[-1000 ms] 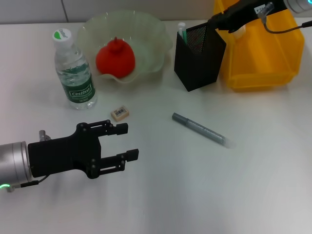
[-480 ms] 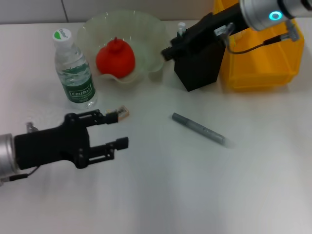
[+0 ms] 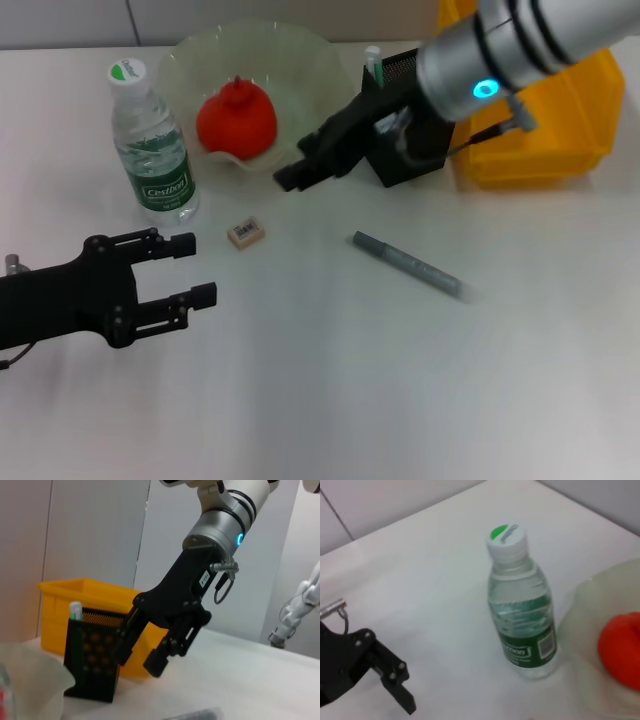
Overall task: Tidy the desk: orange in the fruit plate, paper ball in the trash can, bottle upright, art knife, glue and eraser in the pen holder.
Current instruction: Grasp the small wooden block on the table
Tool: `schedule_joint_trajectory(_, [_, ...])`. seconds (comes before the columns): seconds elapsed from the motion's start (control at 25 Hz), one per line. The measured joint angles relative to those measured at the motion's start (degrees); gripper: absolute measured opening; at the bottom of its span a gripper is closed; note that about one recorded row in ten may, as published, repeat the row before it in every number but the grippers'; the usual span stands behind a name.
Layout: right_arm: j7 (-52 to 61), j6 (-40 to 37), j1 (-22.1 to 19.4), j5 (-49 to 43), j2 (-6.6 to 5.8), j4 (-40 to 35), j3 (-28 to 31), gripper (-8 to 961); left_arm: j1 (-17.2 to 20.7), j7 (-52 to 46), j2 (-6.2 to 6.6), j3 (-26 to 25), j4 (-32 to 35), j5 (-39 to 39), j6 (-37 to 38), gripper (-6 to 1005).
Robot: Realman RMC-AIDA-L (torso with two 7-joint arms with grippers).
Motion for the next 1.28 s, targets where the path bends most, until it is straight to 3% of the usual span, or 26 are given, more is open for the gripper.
schedule_joint_trajectory(0.24, [-3.7, 6.3, 0.6, 4.5, 0.18, 4.4, -6.7, 596, -0.3, -0.1, -0.61, -4.2, -0.2, 4.2, -0.2, 666])
schedule_joint_trajectory(0.52, [-5.5, 4.0, -1.6, 7.8, 0.0, 3.9, -6.8, 611, -1.0, -0.4, -1.67, -4.7, 0.2, 4.8, -0.2, 665])
schedule_joint_trajectory(0.72, [-7.0, -1.7, -8.2, 7.8, -0.31, -2.3, -6.2, 622, -1.8, -0.4, -2.96, -4.4, 0.2, 5.0, -1.1, 665])
schedule_joint_trajectory(0.88, [-13.2, -4.8, -18.2, 12.4, -0.36, -8.9, -1.7, 630, -2.6, -0.1, -4.0, -4.6, 0.2, 7.1, -3.5, 665])
schedule_joint_trajectory(1.12, [-19.8, -12.1, -22.7, 15.1, -0.42, -8.5, 8.7, 643, -3.1, -0.4, -4.07, -4.7, 0.2, 7.9, -3.6, 665])
schedule_joint_trajectory(1.28, [-26.8, -15.6, -25.2, 16.0, -0.31, -3.6, 14.4, 676, -3.2, -0.6, -4.07, -4.8, 0.2, 7.8, -3.4, 665])
